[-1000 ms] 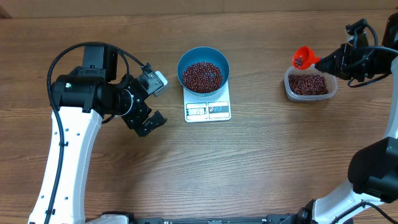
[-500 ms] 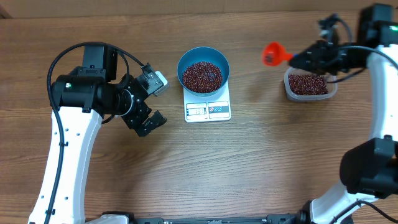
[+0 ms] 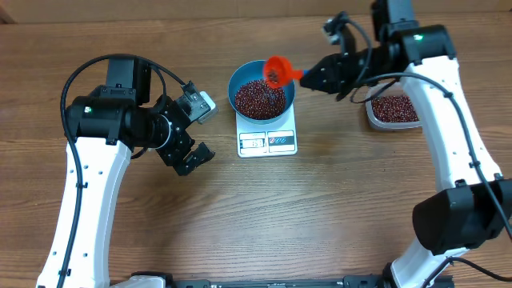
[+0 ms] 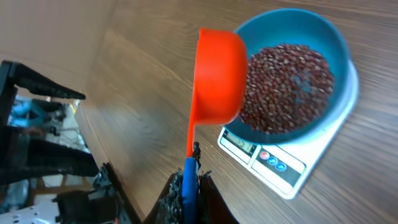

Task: Scoop item into bowl and weigh 150g on scale
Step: 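Carry the red cup with the right gripper over the blue bowl, then tip the red cup with the right gripper to pour beans into bowl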

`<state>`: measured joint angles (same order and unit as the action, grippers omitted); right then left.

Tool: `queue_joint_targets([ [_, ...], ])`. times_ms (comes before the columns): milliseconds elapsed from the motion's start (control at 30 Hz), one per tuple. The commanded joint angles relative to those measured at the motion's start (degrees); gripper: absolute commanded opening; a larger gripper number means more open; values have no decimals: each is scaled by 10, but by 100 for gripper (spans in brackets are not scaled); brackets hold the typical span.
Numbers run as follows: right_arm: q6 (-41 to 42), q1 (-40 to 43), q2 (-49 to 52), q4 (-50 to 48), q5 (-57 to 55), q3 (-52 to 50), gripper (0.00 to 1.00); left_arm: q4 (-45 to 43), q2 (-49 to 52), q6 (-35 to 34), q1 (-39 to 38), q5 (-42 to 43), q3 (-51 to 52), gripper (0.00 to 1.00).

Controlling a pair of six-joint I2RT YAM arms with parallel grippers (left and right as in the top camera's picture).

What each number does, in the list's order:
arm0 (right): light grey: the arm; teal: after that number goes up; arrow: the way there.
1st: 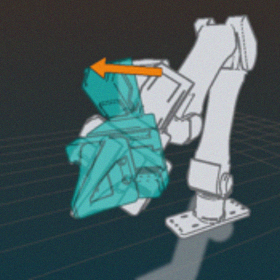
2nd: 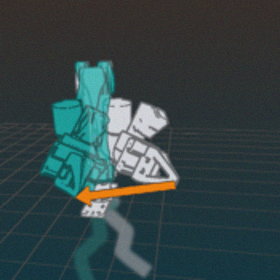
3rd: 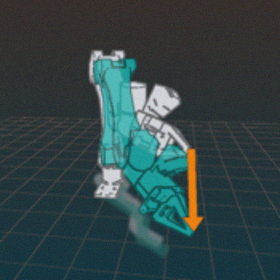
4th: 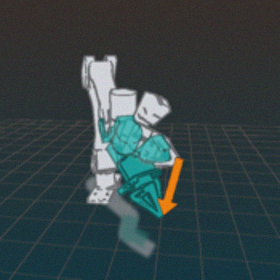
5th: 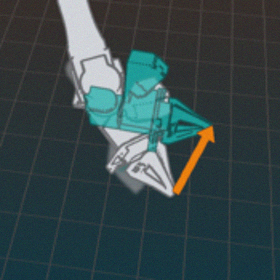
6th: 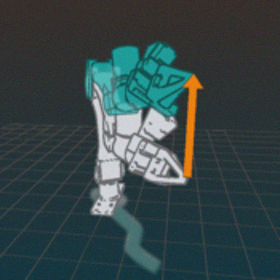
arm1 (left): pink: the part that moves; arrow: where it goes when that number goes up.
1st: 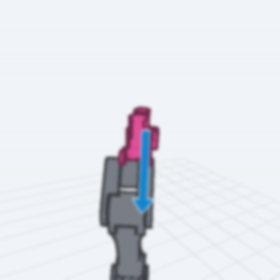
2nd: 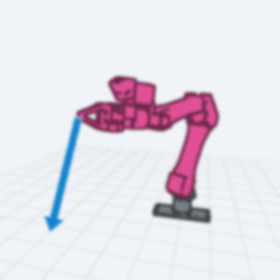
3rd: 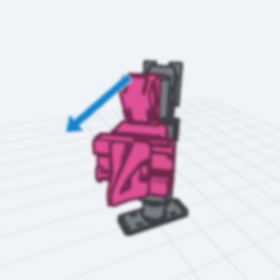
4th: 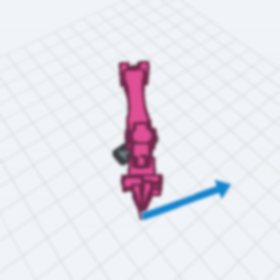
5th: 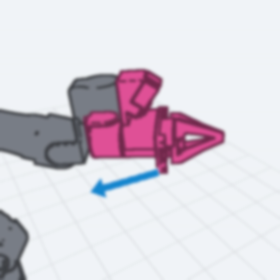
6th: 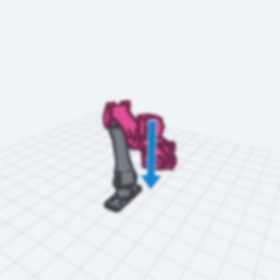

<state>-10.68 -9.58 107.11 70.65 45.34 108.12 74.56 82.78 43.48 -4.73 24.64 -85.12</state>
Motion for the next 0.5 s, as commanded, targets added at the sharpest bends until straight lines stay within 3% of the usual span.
queue_joint_targets([
  [0,4,-21,5,-14,-42,7,4,0,-7,-4,2,3,-11,100],
  [467,4,-75,101,-94,-165,-1,4,0,-7,-4,2,3,-11,100],
])
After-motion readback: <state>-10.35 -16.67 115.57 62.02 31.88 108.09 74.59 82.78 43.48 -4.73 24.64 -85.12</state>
